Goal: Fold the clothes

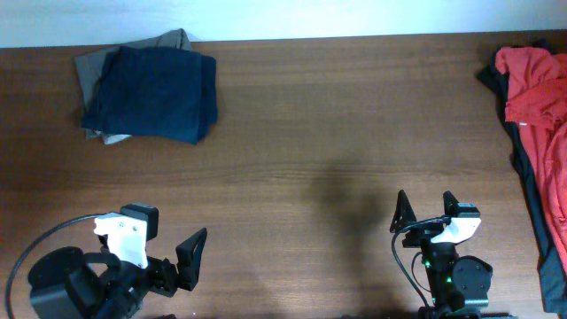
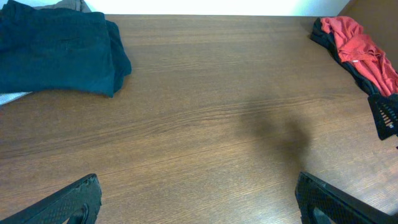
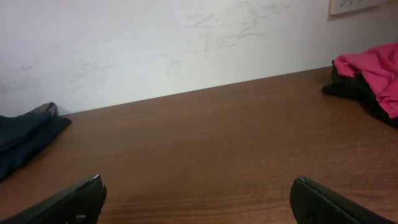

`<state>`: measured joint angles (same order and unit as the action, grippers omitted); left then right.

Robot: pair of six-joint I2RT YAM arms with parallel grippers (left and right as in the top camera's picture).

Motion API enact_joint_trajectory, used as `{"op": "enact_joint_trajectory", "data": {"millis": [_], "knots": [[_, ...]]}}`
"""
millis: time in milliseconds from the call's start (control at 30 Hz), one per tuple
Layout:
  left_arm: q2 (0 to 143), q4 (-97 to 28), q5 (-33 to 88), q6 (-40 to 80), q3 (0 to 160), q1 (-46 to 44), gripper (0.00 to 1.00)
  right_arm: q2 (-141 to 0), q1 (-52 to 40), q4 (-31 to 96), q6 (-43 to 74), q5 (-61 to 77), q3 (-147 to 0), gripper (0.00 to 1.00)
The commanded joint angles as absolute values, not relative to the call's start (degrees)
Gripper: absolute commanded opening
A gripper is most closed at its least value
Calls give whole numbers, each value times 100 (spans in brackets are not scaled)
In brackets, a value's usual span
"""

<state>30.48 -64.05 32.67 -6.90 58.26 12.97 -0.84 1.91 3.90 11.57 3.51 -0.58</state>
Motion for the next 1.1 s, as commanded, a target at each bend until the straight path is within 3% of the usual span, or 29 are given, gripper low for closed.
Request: {"op": "enact_joint_trajectory", "data": {"millis": [0,267,467,700,833,1067], "knots": [[3009,-6396,3365,-762,5811,1299,99,-25,228,432,1114,279,-32,99],[2980,-6545,3411,-676,5811,1269,99,-25,228,432,1114,279,-32,99],[2832,-6235,3304,-217,5680,637,99,-25,228,432,1114,279,-32,99],[1907,-4174,3122,-143,4191,69,99,-25,228,432,1114,279,-32,99],[1282,-2729,2641,659,2886,-172,99,-25,228,432,1114,279,-32,99],[910,-1422,1411,1723,1702,-322,99,-25,228,432,1114,279,-32,99]]}}
